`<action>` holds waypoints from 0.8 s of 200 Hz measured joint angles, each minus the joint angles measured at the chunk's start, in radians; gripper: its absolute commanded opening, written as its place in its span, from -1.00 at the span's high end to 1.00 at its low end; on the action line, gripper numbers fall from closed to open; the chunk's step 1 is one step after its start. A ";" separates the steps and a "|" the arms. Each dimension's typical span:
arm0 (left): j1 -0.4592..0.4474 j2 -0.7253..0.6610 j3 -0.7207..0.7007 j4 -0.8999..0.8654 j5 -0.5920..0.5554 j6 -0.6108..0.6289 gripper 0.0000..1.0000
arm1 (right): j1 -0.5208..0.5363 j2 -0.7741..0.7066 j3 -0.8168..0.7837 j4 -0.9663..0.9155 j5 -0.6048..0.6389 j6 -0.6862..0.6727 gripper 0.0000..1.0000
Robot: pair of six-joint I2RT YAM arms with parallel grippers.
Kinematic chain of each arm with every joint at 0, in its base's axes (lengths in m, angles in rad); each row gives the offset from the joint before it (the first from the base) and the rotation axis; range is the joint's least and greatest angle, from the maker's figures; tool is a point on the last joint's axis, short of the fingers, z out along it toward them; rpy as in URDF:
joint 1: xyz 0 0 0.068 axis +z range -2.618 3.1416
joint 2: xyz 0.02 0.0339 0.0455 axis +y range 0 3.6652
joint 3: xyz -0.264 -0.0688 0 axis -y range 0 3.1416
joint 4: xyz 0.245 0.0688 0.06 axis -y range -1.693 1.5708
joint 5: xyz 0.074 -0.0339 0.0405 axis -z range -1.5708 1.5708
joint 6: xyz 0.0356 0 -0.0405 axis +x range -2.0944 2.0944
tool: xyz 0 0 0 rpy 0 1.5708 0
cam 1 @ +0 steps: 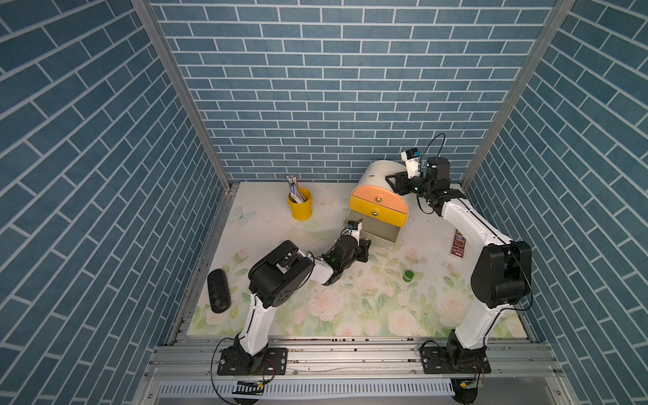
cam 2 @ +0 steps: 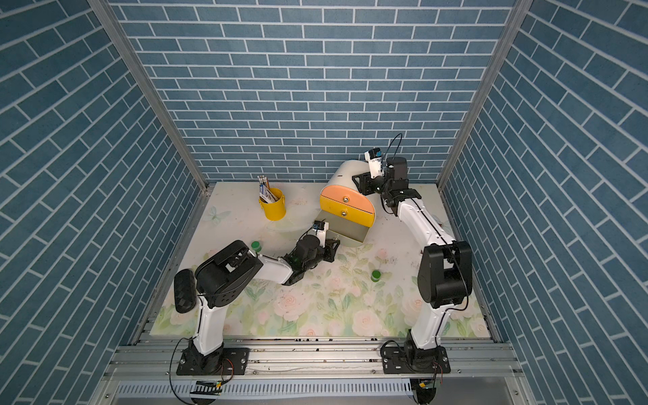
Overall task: Put the paint cans in the drawer according to color
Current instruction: Open the drawer in the storage box.
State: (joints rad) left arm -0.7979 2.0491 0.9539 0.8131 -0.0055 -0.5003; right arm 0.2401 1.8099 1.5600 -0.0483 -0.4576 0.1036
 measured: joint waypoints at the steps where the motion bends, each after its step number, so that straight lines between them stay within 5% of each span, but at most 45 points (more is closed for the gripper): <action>1: 0.000 -0.001 -0.001 0.000 0.000 0.000 0.71 | 0.000 0.000 0.000 0.000 0.000 0.000 -0.03; 128: 0.000 -0.045 -0.042 -0.031 0.007 0.044 0.73 | 0.000 0.000 0.000 0.000 0.000 0.000 -0.03; 160: 0.000 -0.045 -0.042 -0.032 0.006 0.047 0.15 | 0.000 0.000 0.000 -0.001 -0.003 -0.008 -0.14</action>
State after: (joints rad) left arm -0.7979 2.0041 0.9119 0.7811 0.0006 -0.4530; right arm 0.2401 1.8099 1.5600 -0.0490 -0.4610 0.0956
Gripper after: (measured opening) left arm 0.354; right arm 0.553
